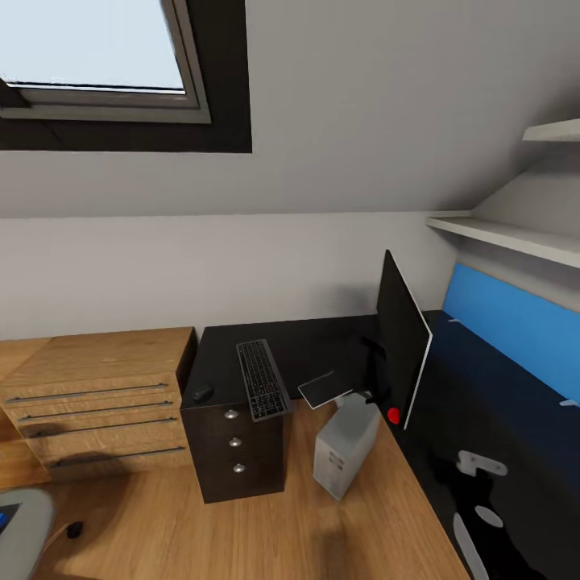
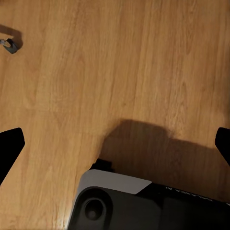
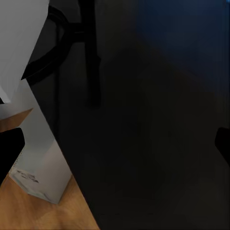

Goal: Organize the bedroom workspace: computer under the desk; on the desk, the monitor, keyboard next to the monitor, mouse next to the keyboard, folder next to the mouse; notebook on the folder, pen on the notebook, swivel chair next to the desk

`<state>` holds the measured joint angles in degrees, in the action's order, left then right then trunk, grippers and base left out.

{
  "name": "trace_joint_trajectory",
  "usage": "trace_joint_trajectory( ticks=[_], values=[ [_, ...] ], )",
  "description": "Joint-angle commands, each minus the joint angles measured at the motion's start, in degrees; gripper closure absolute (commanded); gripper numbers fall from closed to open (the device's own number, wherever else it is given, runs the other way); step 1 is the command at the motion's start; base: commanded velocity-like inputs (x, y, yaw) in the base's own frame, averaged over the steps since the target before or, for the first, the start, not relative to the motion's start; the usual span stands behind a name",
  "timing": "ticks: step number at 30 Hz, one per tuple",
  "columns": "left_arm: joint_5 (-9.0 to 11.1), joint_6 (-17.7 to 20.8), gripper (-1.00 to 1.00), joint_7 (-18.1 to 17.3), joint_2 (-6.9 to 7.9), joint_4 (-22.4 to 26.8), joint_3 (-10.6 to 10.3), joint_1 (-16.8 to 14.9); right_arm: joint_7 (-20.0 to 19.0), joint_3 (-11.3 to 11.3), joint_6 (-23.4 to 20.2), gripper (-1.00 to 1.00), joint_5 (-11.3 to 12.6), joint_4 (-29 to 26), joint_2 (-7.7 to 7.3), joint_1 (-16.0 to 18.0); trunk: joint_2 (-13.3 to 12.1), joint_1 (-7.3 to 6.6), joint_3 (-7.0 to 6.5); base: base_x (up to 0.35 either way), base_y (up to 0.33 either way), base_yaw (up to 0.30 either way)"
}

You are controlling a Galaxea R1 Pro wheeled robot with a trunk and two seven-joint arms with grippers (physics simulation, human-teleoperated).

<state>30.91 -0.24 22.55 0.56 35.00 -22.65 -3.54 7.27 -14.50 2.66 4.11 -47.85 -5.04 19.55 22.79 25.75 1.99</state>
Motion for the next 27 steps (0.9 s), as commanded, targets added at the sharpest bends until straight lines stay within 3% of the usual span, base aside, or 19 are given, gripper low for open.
trace_joint_trajectory(
  ticks=[1,6,20,27],
  values=[
    [0.38,-0.02,-1.00,0.48,0.06,0.07,-0.38,-0.06,0.13,0.08,0.71,-1.00,0.44,0.14,-0.04,0.05,0.13,0.04,0.13,0.000,0.000,0.000],
    [0.38,-0.02,-1.00,0.48,0.10,0.07,-0.38,-0.06,0.13,0.08,4.93,-1.00,0.30,0.72,-0.22,0.05,0.13,0.04,0.13,0.000,0.000,0.000],
    [0.29,-0.02,-1.00,0.48,0.01,0.07,-0.38,-0.06,0.52,-0.15,6.98,-1.00,0.30,3.37,-0.91,0.14,0.13,0.04,0.13,0.109,-0.076,0.000],
    [0.29,-0.02,-1.00,0.48,-0.03,0.07,-0.38,-0.06,1.63,-0.24,7.87,-1.00,0.25,3.48,-1.26,0.15,0.13,0.04,0.13,0.231,-0.114,0.000]
  ],
)
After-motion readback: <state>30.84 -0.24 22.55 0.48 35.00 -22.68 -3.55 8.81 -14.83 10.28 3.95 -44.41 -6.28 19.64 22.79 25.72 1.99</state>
